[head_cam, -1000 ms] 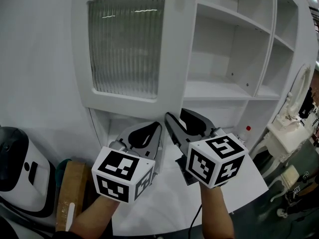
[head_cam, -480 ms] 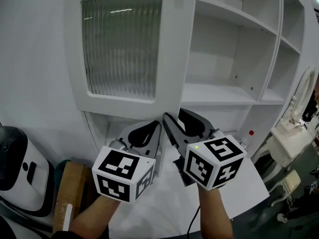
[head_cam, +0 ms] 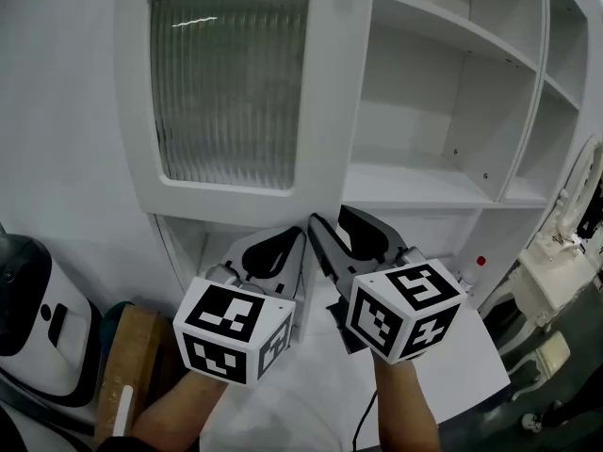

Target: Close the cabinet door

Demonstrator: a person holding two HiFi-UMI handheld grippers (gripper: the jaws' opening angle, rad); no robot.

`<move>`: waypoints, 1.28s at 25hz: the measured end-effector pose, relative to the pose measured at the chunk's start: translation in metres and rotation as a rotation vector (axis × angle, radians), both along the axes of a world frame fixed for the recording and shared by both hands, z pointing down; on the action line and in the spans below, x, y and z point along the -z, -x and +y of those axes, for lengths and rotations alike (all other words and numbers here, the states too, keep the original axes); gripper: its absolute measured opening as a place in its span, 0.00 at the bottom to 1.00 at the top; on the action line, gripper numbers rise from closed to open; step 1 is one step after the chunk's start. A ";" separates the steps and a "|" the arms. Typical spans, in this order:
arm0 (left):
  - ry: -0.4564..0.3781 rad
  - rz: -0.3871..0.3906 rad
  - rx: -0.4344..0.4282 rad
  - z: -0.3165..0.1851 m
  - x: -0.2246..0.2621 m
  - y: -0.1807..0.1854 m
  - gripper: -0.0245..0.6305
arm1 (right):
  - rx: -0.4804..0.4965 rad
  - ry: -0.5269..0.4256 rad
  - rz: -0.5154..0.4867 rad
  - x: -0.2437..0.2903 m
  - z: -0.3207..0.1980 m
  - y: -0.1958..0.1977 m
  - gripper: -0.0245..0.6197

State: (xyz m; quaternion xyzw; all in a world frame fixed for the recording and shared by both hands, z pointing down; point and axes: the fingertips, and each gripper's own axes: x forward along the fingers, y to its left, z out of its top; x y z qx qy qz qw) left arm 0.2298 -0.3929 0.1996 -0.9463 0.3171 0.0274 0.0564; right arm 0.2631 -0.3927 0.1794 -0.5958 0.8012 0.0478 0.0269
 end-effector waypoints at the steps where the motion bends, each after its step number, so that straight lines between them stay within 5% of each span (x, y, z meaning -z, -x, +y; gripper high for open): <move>1: -0.001 0.000 0.003 -0.001 0.000 0.000 0.06 | -0.001 -0.002 0.002 0.000 -0.002 -0.001 0.27; 20: 0.006 -0.009 0.071 -0.025 -0.006 -0.011 0.06 | -0.030 -0.050 0.077 0.002 -0.028 -0.011 0.28; 32: 0.020 -0.025 0.111 -0.039 -0.015 -0.013 0.06 | 0.007 -0.060 0.042 0.002 -0.043 -0.017 0.31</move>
